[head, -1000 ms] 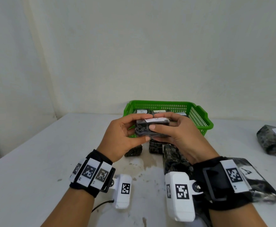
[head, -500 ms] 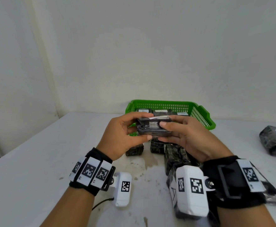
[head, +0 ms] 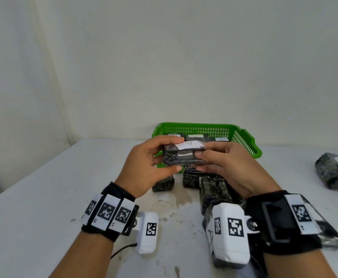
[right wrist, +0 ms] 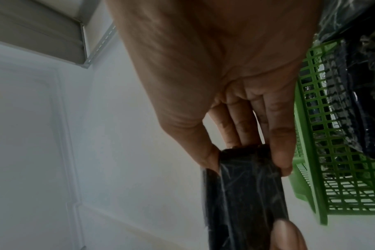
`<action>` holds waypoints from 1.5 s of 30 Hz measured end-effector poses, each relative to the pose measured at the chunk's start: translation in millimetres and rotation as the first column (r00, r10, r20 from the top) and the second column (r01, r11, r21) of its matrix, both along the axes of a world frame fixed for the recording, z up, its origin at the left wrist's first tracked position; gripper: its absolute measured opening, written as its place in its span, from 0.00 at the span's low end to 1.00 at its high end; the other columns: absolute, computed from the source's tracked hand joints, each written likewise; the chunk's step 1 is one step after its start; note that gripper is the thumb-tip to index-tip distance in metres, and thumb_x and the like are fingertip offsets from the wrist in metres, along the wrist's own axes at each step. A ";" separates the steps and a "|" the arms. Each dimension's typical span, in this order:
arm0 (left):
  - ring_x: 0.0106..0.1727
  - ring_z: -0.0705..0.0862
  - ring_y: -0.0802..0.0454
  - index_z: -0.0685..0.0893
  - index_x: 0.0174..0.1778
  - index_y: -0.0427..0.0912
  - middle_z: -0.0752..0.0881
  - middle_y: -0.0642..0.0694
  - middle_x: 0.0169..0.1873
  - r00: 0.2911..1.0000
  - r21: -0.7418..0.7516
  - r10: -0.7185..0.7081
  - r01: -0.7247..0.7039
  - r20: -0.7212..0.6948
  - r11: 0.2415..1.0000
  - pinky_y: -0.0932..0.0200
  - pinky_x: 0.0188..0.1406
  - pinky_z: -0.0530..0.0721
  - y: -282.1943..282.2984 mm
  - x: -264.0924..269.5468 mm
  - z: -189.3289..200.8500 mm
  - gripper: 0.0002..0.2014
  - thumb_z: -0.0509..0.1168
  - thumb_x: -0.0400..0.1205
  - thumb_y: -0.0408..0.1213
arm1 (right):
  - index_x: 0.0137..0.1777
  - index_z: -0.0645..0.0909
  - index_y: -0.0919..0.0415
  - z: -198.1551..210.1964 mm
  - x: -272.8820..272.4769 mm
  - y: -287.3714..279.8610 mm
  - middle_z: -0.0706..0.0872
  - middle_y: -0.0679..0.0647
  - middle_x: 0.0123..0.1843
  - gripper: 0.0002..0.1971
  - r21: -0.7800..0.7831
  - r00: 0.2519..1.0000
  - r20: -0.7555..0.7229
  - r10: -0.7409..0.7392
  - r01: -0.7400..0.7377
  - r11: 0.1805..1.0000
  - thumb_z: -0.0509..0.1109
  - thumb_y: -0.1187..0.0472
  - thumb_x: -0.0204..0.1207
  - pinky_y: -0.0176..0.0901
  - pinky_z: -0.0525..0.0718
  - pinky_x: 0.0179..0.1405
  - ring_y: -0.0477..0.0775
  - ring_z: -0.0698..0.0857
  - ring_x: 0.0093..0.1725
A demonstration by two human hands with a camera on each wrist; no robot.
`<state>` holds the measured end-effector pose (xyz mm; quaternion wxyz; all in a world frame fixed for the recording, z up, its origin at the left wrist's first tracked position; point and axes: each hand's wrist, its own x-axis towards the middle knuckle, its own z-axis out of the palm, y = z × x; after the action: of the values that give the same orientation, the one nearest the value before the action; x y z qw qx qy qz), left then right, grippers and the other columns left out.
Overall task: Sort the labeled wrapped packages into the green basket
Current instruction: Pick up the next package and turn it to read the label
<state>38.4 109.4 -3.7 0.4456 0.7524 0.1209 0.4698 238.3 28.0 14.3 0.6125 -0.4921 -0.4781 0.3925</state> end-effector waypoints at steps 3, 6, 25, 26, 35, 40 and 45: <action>0.67 0.85 0.46 0.84 0.66 0.35 0.87 0.44 0.63 1.000 -0.002 0.000 0.000 -0.003 1.000 0.49 0.62 0.87 0.8 -0.6 0.2 0.28 0.76 0.69 0.15 | 0.58 0.90 0.68 -1.7 -2.9 0.7 0.96 0.61 0.53 0.13 0.021 1.000 0.005 0.018 -0.018 1.000 0.80 0.70 0.74 0.53 0.92 0.60 0.63 0.94 0.56; 0.68 0.84 0.45 0.83 0.67 0.34 0.86 0.43 0.64 1.000 -0.005 -0.021 0.021 0.001 1.000 0.48 0.63 0.86 0.9 -1.4 0.5 0.29 0.77 0.69 0.17 | 0.60 0.90 0.65 -2.7 -6.9 0.2 0.96 0.59 0.53 0.15 0.057 0.998 0.054 -0.010 0.007 0.998 0.81 0.70 0.74 0.52 0.91 0.63 0.62 0.95 0.58; 0.63 0.87 0.51 0.83 0.63 0.46 0.89 0.48 0.60 0.988 0.012 0.127 -0.128 0.083 0.992 0.54 0.64 0.85 2.9 -2.7 1.4 0.25 0.74 0.74 0.20 | 0.69 0.85 0.62 -0.6 -14.7 2.4 0.92 0.61 0.64 0.32 0.089 0.998 -0.041 0.044 -0.040 0.995 0.84 0.51 0.65 0.57 0.91 0.65 0.58 0.92 0.63; 0.64 0.87 0.50 0.83 0.63 0.46 0.89 0.49 0.60 0.990 0.037 0.121 -0.123 0.071 0.992 0.55 0.65 0.84 2.3 -2.9 1.3 0.26 0.75 0.73 0.19 | 0.68 0.86 0.63 -0.9 -17.3 3.3 0.93 0.60 0.62 0.31 0.087 0.998 -0.048 0.036 -0.032 0.996 0.81 0.48 0.66 0.58 0.91 0.65 0.58 0.92 0.63; 0.65 0.87 0.50 0.83 0.66 0.40 0.88 0.47 0.62 0.995 0.048 0.095 -0.097 0.037 0.994 0.50 0.65 0.85 -2.0 1.5 -0.8 0.28 0.76 0.71 0.18 | 0.61 0.89 0.64 -7.6 -18.3 10.6 0.96 0.56 0.54 0.20 0.099 0.992 -0.061 -0.111 0.117 0.988 0.84 0.52 0.75 0.66 0.87 0.70 0.61 0.93 0.60; 0.63 0.88 0.49 0.84 0.64 0.44 0.89 0.48 0.61 0.994 0.051 0.099 -0.101 0.047 0.994 0.49 0.63 0.86 -3.8 0.6 -0.2 0.26 0.75 0.72 0.19 | 0.62 0.88 0.64 -7.2 -27.7 8.9 0.96 0.57 0.54 0.18 0.076 0.994 -0.104 -0.019 0.027 0.997 0.84 0.63 0.73 0.47 0.94 0.52 0.55 0.96 0.54; 0.64 0.87 0.48 0.84 0.65 0.42 0.89 0.48 0.61 0.994 0.056 0.098 -0.100 0.042 0.993 0.47 0.63 0.86 -3.5 1.4 -1.1 0.26 0.76 0.72 0.19 | 0.57 0.90 0.62 -9.7 -32.5 7.3 0.96 0.57 0.52 0.14 0.073 0.996 -0.087 -0.025 0.031 0.997 0.84 0.67 0.72 0.44 0.95 0.51 0.55 0.96 0.52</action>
<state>39.9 105.9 -4.8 0.4019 0.7487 0.1356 0.5095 205.8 35.3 4.6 0.6558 -0.4583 -0.4584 0.3869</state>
